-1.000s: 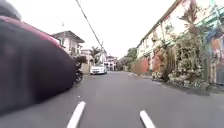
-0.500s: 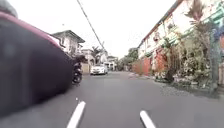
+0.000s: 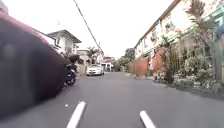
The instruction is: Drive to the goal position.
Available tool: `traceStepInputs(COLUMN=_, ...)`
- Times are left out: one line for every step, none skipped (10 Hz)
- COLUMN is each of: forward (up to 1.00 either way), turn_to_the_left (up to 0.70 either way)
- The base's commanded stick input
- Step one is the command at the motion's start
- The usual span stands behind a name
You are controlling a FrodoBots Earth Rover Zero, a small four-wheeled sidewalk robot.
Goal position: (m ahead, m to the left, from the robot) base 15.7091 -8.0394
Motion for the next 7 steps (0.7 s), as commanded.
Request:
traceStepInputs(forward=0.7, turn_to_the_left=0.0)
traceStepInputs(forward=0.7, turn_to_the_left=0.0)
traceStepInputs(forward=0.7, turn_to_the_left=0.0)
traceStepInputs(forward=0.7, turn_to_the_left=0.0)
traceStepInputs(forward=0.7, turn_to_the_left=0.0)
traceStepInputs(forward=0.7, turn_to_the_left=0.0)
traceStepInputs(forward=0.7, turn_to_the_left=0.0)
